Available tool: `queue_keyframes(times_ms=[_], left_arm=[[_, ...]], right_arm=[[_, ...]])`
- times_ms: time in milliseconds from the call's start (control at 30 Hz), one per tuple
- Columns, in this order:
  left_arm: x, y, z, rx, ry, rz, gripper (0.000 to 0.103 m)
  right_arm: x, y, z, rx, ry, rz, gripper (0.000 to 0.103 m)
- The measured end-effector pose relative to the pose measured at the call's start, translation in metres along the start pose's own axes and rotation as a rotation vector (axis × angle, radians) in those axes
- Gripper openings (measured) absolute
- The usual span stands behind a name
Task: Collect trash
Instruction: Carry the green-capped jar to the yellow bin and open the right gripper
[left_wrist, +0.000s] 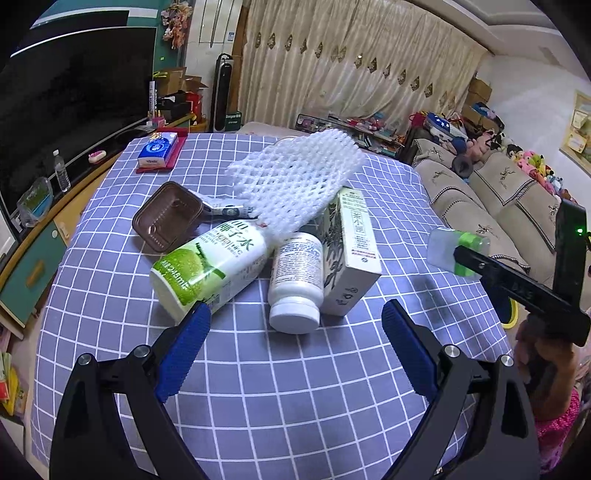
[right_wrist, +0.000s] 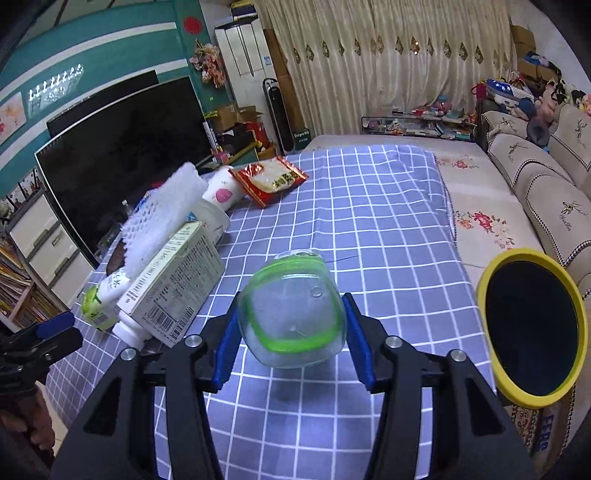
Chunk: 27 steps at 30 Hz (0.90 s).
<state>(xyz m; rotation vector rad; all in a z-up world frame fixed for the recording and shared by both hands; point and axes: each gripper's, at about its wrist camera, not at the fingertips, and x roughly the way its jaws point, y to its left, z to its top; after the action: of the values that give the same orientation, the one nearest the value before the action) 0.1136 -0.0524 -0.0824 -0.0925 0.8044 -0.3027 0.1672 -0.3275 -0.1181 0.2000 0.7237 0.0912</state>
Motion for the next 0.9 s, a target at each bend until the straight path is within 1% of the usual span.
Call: queue_keyframes(times_ms=[133,233,333,433,533,600,700,767,833,900], left_arm=[[-0.002,-0.007,0.000,0.024,-0.008,-0.001,0.092],[-0.002,-0.011,-0.001,0.041,-0.008,-0.002,0.092],[0.000,-0.016,0.000,0.049,-0.007,-0.011,0.092],[0.004,-0.021,-0.001,0.059,0.001,-0.019,0.092],[0.010,-0.031,-0.001,0.075,0.014,-0.029,0.092],[0.014,-0.036,-0.001,0.085,0.019,-0.032,0.092],[0.020,-0.043,0.000,0.098,0.030,-0.031,0.092],[0.024,-0.048,0.001,0.102,0.038,-0.031,0.092],[0.027,-0.051,0.001,0.108,0.045,-0.031,0.092],[0.031,-0.056,0.001,0.120,0.051,-0.024,0.092]], right_arm=[[-0.017,-0.010,0.001,0.017,-0.021,0.018,0.049],[-0.035,-0.024,0.005,0.024,-0.053,-0.015,0.049],[-0.054,-0.057,0.007,0.055,-0.076,-0.102,0.049],[-0.058,-0.099,0.004,0.108,-0.069,-0.204,0.049],[-0.050,-0.160,-0.009,0.199,-0.011,-0.323,0.049],[-0.038,-0.191,-0.018,0.241,0.042,-0.372,0.049],[-0.013,-0.225,-0.031,0.274,0.137,-0.411,0.049],[0.003,-0.240,-0.038,0.282,0.191,-0.424,0.049],[0.020,-0.251,-0.044,0.288,0.246,-0.425,0.050],[0.033,-0.256,-0.048,0.294,0.275,-0.425,0.050]])
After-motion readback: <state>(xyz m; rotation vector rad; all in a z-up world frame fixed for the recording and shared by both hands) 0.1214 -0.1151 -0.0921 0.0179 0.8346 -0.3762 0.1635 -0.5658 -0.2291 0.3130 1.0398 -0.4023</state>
